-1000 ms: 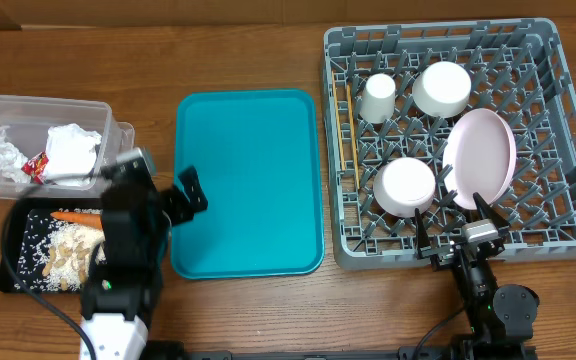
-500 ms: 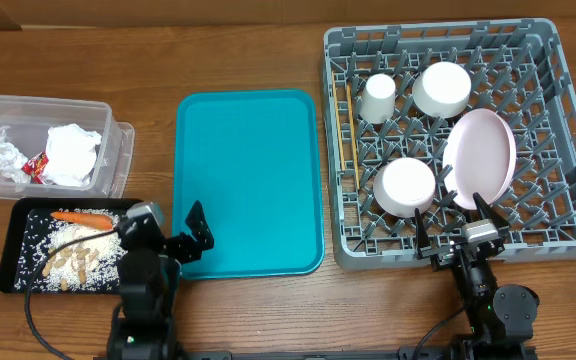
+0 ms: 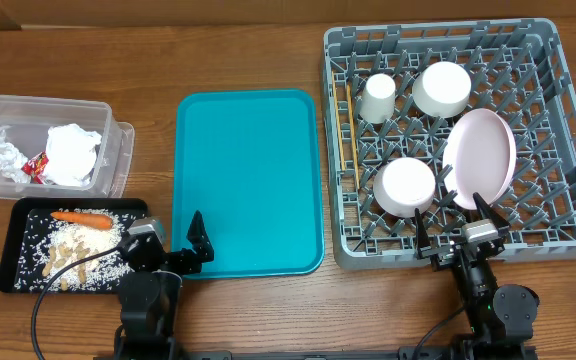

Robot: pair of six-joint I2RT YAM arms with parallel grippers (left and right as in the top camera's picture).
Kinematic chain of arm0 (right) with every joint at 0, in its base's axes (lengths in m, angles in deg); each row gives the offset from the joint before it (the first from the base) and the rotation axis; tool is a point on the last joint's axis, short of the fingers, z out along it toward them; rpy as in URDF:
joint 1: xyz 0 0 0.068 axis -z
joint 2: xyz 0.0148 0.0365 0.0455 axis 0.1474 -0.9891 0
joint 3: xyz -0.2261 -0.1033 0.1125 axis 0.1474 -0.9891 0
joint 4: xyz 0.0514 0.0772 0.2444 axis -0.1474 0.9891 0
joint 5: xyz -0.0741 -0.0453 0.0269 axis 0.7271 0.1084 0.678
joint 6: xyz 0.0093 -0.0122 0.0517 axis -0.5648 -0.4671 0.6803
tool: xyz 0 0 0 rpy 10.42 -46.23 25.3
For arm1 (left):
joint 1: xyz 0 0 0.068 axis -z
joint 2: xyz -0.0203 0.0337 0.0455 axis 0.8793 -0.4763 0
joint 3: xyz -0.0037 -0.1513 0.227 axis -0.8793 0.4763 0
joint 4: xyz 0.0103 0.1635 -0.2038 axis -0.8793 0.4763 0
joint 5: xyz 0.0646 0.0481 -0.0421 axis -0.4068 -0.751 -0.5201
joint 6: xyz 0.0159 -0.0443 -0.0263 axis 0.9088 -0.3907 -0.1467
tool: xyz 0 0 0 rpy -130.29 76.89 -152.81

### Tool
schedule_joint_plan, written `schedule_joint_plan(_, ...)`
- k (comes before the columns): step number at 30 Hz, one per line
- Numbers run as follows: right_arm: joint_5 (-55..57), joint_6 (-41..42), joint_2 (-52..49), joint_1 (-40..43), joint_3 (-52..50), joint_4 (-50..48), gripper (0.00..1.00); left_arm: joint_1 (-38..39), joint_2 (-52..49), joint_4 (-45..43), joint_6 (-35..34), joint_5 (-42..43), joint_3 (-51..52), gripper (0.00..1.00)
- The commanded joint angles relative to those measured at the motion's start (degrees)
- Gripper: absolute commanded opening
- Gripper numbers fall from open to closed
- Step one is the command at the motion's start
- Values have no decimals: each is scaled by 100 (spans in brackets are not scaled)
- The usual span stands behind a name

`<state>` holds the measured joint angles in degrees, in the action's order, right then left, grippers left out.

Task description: Sort waste into correct bins and load items into the dishwasher

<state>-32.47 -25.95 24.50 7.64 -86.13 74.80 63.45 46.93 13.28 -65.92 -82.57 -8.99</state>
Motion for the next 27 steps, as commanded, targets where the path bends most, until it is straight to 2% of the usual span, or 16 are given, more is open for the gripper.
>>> schedule_joint_plan(1,31,57,55,-22,-61,-31,100,26,365,-22,741,-94,37,100)
schedule_joint_plan(13,31,57,55,-22,-61,-31,100,24,1224,-31,1375,-98,37,100)
schedule_joint_plan(27,31,57,55,-22,-61,-31,100,-46,1211,-22,1370,-92,37,100)
